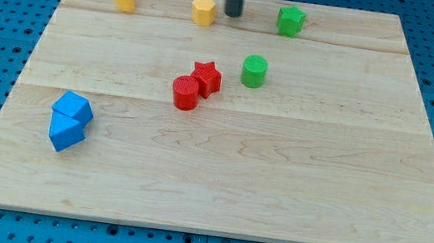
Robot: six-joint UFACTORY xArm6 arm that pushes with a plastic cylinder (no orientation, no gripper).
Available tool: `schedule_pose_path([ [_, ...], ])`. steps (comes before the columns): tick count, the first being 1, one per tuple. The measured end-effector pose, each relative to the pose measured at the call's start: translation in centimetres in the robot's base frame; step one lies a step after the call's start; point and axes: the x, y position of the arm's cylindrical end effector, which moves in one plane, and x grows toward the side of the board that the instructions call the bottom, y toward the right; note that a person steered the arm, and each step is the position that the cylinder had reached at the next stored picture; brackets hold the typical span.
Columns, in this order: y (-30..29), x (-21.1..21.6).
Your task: Move the green circle bottom left to the hexagon
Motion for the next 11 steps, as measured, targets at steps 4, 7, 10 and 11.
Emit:
schedule_pose_path([
  [4,8.6,15.3],
  [7,0.6,12.6],
  [10,0.2,6.5],
  [11,-3.9,4.5],
])
